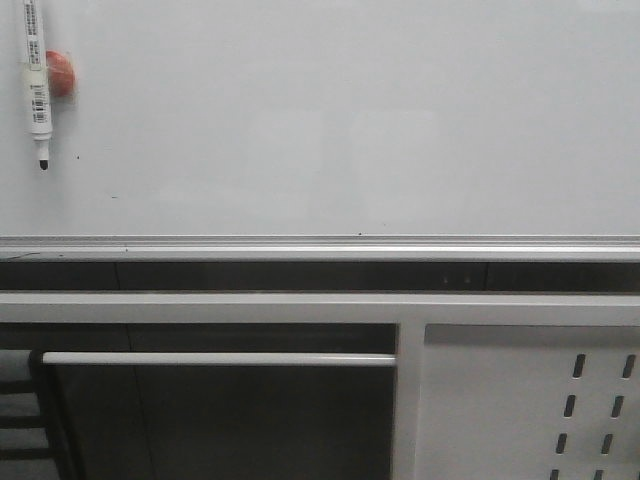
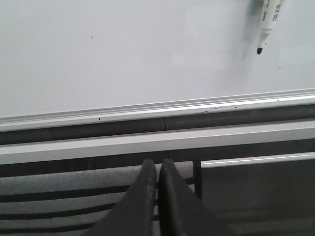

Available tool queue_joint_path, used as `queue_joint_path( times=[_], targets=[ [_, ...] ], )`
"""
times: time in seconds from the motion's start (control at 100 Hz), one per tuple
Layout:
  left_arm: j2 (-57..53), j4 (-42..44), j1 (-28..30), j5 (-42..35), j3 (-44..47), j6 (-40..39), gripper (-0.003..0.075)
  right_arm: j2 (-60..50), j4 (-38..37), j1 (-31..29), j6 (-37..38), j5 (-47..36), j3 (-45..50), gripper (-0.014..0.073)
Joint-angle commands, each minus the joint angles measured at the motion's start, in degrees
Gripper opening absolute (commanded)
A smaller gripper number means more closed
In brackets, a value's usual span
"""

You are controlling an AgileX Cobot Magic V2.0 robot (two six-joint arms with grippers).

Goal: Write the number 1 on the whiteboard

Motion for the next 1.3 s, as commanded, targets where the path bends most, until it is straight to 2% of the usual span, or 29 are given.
queue_joint_path(
  times=[0.0,0.45,0.64,0.72,0.89,0.96,1.07,1.18,1.29],
  targets=[
    [-1.6,0.0,-0.1,-4.9,1.2,-0.1,-0.0018,-1.1,-1.5,-0.3,-0.6,-1.1,1.6,-0.0071],
    [-1.6,-0.1,-0.1,-8.9,1.2,-0.1,-0.0018,-1.1,-1.5,-0.3,-0.6,-1.1,1.6,-0.0071],
    [-1.6,-6.8,-0.1,-9.2,1.2,-0.1,-0.0018,-1.1,-1.1,-0.3,-0.6,-1.7,1.6,-0.0071],
    [-1.6,-10.0,-0.1,-12.5,1.2,-0.1,-0.0018,-1.1,2.4,-0.3,-0.6,-5.6,1.6,-0.0071],
    [-1.6,-13.9,-0.1,-22.2,1.2,-0.1,-0.0018,-1.1,0.4,-0.3,-0.6,-7.4,1.6,-0.0071],
    [-1.6,-16.0,-0.1,-25.6,1.2,-0.1,-0.0018,-1.1,-2.2,-0.3,-0.5,-11.6,1.6,-0.0071],
    [-1.6,-18.1,-0.1,-29.2,1.2,-0.1,-0.0018,-1.1,8.5,-0.3,1.6,-23.6,1.6,-0.0071],
    [-1.6,-18.1,-0.1,-32.8,1.2,-0.1,-0.0018,-1.1,10.0,-0.3,1.8,-33.7,1.6,-0.0071],
    [-1.5,-22.4,-0.1,-32.4,1.2,-0.1,-0.0018,-1.1,11.4,-0.3,6.2,-34.3,1.6,-0.0071]
  ],
)
